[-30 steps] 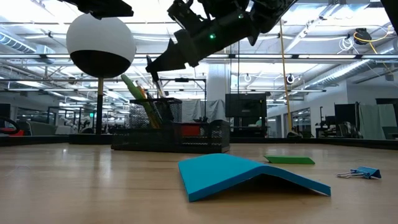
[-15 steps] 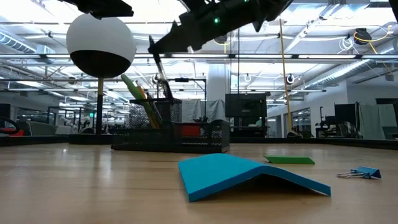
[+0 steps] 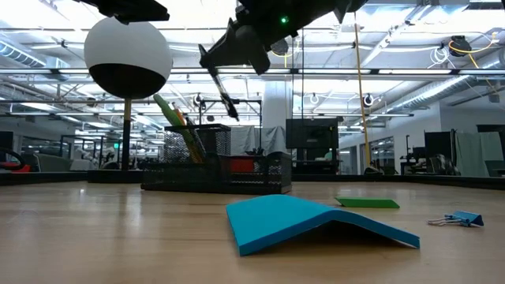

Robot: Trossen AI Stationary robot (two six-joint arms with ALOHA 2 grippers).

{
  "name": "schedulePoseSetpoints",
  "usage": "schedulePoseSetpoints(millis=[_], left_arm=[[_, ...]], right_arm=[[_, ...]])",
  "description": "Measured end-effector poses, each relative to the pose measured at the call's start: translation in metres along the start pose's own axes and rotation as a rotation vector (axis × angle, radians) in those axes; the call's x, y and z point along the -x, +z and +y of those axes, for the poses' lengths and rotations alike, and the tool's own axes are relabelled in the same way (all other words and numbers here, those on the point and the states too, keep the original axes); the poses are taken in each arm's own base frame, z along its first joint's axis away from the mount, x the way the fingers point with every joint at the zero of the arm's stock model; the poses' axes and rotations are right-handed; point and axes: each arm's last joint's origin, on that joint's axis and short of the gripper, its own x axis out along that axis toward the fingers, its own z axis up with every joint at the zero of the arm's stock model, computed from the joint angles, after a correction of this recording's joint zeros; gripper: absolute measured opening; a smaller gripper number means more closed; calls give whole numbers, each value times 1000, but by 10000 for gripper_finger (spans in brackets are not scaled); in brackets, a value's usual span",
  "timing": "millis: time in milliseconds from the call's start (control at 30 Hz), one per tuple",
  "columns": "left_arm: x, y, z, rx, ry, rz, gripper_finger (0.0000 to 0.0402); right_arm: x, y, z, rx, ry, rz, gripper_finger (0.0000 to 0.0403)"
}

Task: Pick and place office supplies into organizer
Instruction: Adjust the black pen in the desk organizer

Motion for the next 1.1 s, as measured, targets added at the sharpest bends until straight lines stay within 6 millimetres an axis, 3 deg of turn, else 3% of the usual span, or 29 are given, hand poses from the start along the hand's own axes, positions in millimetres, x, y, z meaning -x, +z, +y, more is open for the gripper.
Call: schedulePoseSetpoints(millis=[200, 500, 1100], left_arm=[[0, 0, 0, 1, 0, 0, 131], [0, 0, 0, 1, 1, -1, 131], [0, 0, 0, 3, 2, -4, 131]], right_arm=[[3, 4, 6, 118, -71, 61, 17], [-8, -4, 21, 301, -133, 181, 17], [-33, -21, 49, 854, -203, 421, 17]])
